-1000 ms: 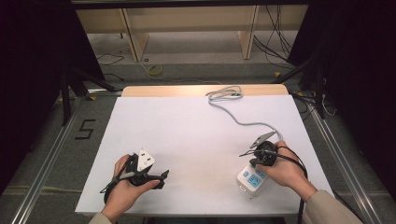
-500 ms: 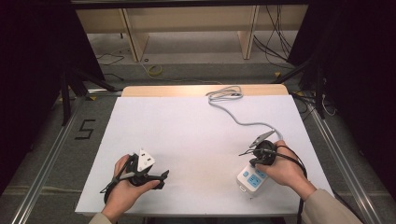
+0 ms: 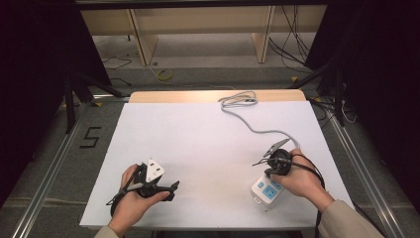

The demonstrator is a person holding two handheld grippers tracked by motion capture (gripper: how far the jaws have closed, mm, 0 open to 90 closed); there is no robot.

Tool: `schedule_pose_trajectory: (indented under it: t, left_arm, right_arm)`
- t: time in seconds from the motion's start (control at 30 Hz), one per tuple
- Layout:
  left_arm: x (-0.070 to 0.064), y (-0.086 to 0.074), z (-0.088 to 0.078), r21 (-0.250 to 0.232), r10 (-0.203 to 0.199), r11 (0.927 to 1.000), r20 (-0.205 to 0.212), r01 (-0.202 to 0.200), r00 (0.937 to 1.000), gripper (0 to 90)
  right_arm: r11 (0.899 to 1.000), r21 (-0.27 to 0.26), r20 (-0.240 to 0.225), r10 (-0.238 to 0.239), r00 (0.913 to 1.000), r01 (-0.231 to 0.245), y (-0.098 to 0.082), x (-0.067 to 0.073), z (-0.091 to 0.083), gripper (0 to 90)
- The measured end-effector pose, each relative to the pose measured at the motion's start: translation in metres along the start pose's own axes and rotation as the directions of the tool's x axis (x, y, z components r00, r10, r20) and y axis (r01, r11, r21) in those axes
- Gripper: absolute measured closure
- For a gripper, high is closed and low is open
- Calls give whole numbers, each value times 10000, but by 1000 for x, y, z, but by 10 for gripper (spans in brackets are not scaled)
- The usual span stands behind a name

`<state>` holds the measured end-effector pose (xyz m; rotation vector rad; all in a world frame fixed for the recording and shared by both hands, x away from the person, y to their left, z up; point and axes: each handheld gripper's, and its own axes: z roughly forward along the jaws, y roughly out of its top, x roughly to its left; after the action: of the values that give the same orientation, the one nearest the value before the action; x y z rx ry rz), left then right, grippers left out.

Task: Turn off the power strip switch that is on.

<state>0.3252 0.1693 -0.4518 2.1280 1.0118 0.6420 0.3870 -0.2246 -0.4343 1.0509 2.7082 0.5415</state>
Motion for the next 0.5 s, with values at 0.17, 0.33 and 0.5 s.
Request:
schedule_pose_trajectory:
  t: [0.17,0.33,0.5]
  left_arm:
    - [0,0,0,-18,-19,10000,8,19,10000,106]
    - [-1,0,0,-11,-12,10000,9,12,10000,107]
    - [-1,0,1,-6,-10,10000,21,10,10000,107]
  right_arm:
    - [10000,64,46,7,10000,-7,0,1,1,900]
    - [10000,67,43,16,10000,-16,0,1,1,900]
    - [10000,54,14,30,10000,-30,0,0,1,900]
